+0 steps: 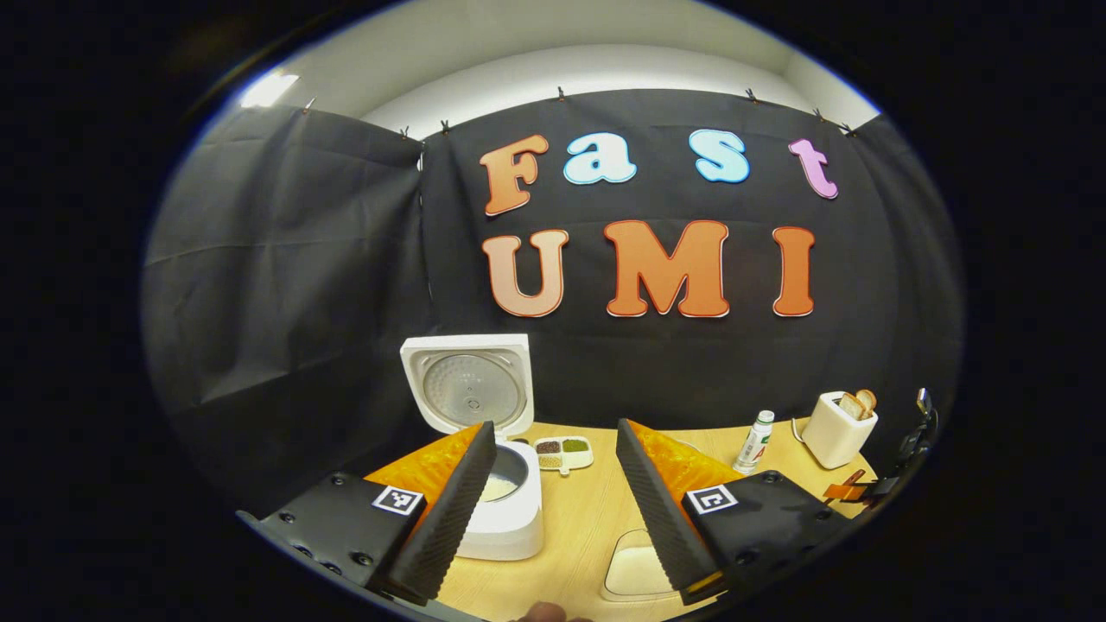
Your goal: Close the left gripper, press the button to open the rice cooker; take a wooden spoon from the chopstick holder with the right hand, scoop a spoonful of rice and pour it into the rice cooker, then put the wooden spoon back into the chopstick holder.
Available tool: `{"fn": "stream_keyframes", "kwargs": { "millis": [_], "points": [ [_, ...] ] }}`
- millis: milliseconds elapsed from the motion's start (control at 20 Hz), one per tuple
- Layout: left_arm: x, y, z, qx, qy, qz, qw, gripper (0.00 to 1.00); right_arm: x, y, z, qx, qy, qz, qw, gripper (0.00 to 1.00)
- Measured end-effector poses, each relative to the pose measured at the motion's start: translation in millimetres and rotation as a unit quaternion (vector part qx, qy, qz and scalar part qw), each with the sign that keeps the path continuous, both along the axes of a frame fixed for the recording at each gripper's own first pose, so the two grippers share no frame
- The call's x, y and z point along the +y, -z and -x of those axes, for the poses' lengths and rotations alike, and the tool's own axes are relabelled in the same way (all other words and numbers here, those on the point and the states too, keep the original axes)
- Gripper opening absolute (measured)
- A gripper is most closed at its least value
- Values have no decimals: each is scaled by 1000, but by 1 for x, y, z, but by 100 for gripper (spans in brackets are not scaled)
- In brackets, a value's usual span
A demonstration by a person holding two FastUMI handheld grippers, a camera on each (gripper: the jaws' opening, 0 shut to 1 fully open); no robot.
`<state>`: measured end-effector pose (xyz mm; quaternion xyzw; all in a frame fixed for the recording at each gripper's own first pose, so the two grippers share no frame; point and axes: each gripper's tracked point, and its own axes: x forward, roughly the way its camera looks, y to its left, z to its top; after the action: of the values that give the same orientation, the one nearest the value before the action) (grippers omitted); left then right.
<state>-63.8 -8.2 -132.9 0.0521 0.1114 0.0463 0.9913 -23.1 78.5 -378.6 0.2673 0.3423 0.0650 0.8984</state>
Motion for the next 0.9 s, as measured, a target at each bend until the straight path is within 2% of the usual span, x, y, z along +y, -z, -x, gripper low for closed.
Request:
{"fn": "stream_keyframes", "kwargs": {
  "millis": [200,400,650,900],
  "points": [
    [-13,1,-12,-2,29,-2,1000,95,3,-1,3,9,12,-4,1000,16],
    [-14,-5,-26,-11,50,2,999,95,1,-33,-5,-18,30,11,999,14],
    [4,-7,-40,-20,58,-3,998,95,1,-86,-7,-72,44,59,995,14],
    [31,2,-48,-20,52,0,998,95,35,-137,0,-115,28,63,991,14]
  ]
}}
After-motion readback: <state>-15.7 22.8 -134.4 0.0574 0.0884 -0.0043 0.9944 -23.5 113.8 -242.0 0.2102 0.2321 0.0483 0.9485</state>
